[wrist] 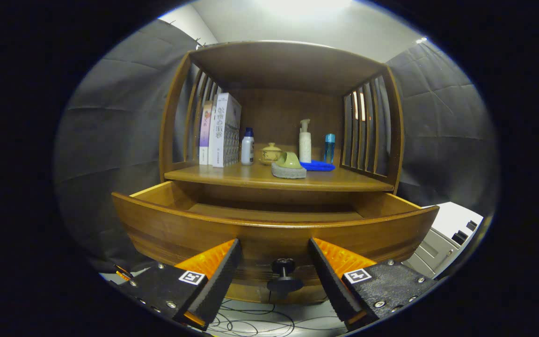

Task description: Pull open the drawer, take out the items inside it, and place them on the countertop above the cabinet.

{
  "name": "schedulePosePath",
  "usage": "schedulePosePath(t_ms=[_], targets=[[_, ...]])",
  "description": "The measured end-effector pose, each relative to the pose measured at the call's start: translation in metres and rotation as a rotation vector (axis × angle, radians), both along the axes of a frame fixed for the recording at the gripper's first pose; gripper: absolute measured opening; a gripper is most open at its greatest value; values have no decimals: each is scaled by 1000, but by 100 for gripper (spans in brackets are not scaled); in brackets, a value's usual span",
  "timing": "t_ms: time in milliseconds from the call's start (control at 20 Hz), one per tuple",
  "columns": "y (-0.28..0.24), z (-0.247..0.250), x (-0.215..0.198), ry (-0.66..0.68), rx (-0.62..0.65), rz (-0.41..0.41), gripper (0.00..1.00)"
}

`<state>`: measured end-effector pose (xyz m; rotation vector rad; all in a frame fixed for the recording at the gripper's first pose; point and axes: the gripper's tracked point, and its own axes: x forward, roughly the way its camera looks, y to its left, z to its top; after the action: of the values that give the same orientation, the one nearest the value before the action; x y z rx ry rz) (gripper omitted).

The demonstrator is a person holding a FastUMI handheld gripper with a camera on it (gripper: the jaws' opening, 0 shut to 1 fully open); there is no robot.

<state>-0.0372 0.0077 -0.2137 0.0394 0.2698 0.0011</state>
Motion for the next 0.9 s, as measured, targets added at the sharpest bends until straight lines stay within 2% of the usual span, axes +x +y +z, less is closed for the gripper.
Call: schedulePosePath(t_ms=[650, 900], targets=[[-2, -8, 74, 2, -69, 7, 93], [-7, -41, 92, 111, -51, 5, 95]])
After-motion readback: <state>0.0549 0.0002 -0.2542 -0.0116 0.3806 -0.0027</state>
